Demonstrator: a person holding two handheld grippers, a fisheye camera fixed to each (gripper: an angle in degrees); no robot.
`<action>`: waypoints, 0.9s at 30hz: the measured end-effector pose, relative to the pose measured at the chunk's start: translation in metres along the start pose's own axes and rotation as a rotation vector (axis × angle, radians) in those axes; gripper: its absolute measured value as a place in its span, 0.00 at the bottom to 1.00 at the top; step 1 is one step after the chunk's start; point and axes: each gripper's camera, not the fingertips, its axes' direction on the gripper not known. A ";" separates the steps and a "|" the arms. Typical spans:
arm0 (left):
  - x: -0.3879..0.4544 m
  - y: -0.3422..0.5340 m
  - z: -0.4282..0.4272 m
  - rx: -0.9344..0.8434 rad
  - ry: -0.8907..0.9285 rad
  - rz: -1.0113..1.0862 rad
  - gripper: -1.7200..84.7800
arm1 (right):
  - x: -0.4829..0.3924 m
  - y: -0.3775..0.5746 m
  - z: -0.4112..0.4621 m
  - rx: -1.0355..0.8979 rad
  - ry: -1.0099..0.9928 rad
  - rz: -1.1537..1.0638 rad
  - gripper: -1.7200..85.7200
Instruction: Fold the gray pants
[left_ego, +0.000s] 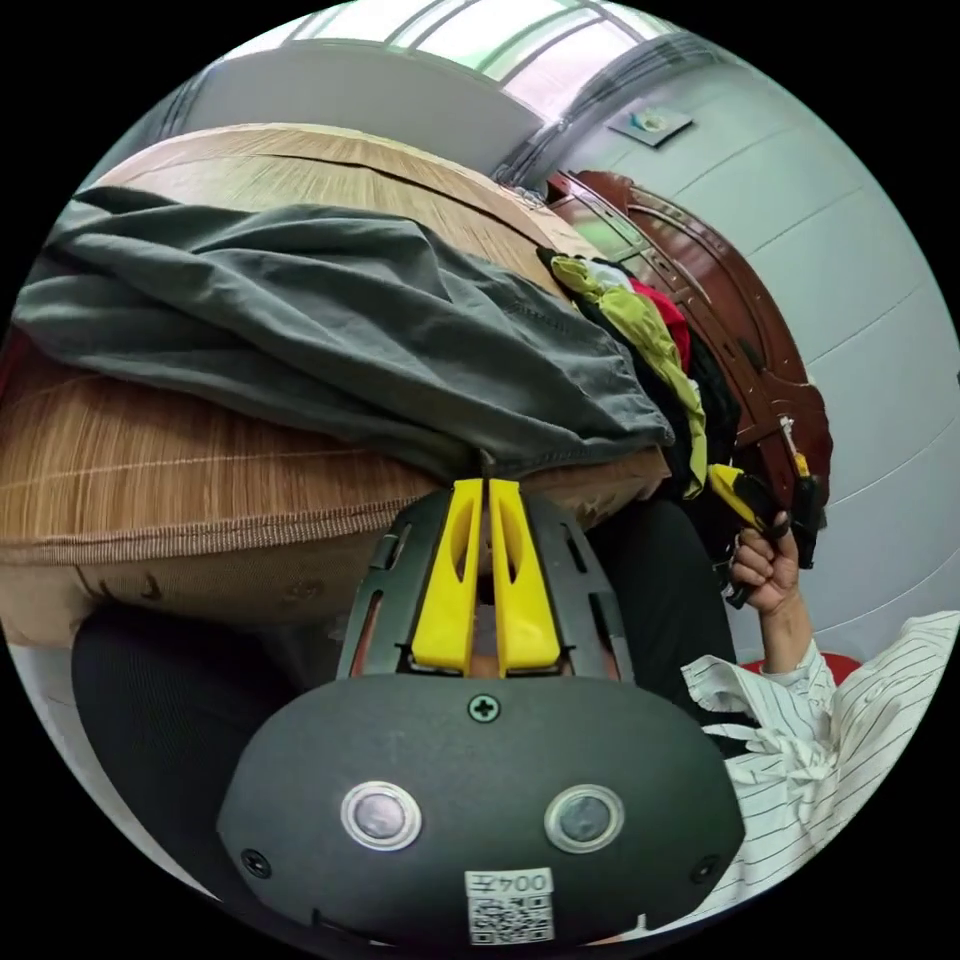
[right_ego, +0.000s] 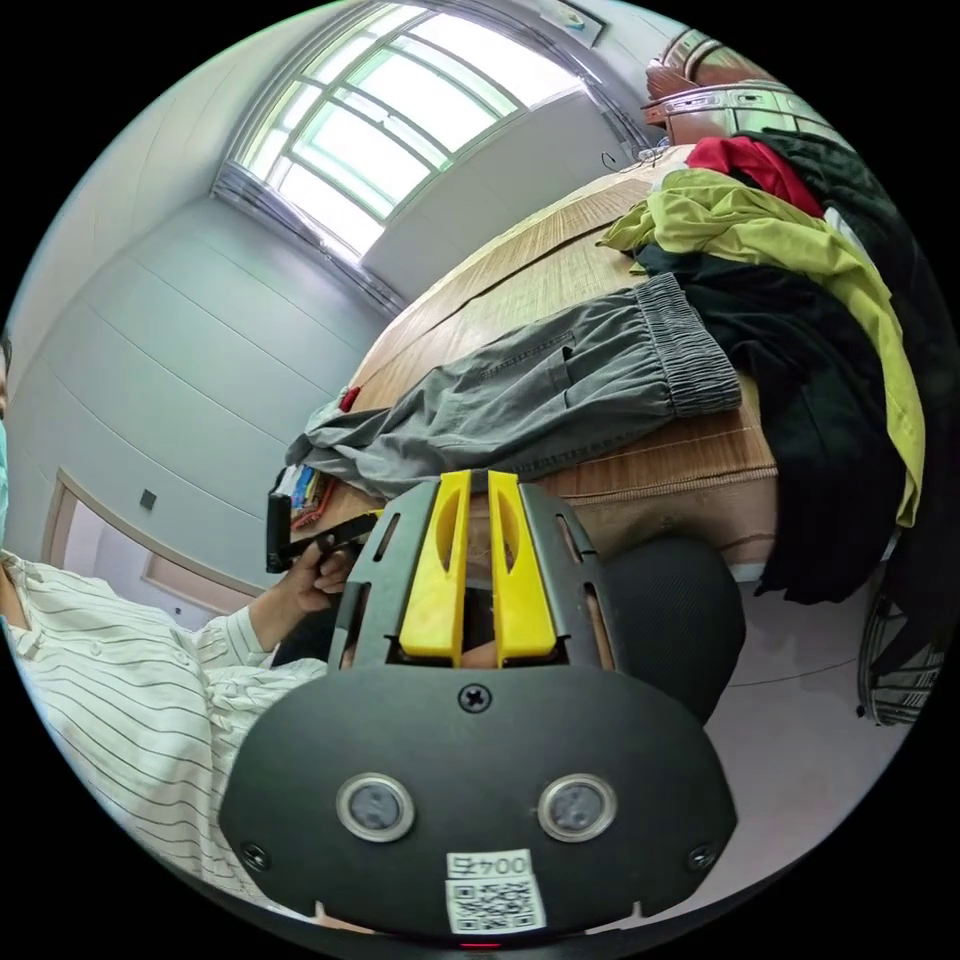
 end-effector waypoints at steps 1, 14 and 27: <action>0.000 0.003 -0.011 0.019 0.024 -0.008 0.03 | -0.003 -0.002 0.003 -0.006 0.022 -0.008 0.08; 0.128 -0.050 0.048 -0.037 -0.346 0.479 0.02 | -0.052 -0.117 0.085 -0.094 0.380 -0.307 0.11; 0.110 -0.018 0.066 0.010 -0.246 0.395 0.03 | -0.085 -0.258 0.233 -0.426 0.416 -0.655 0.15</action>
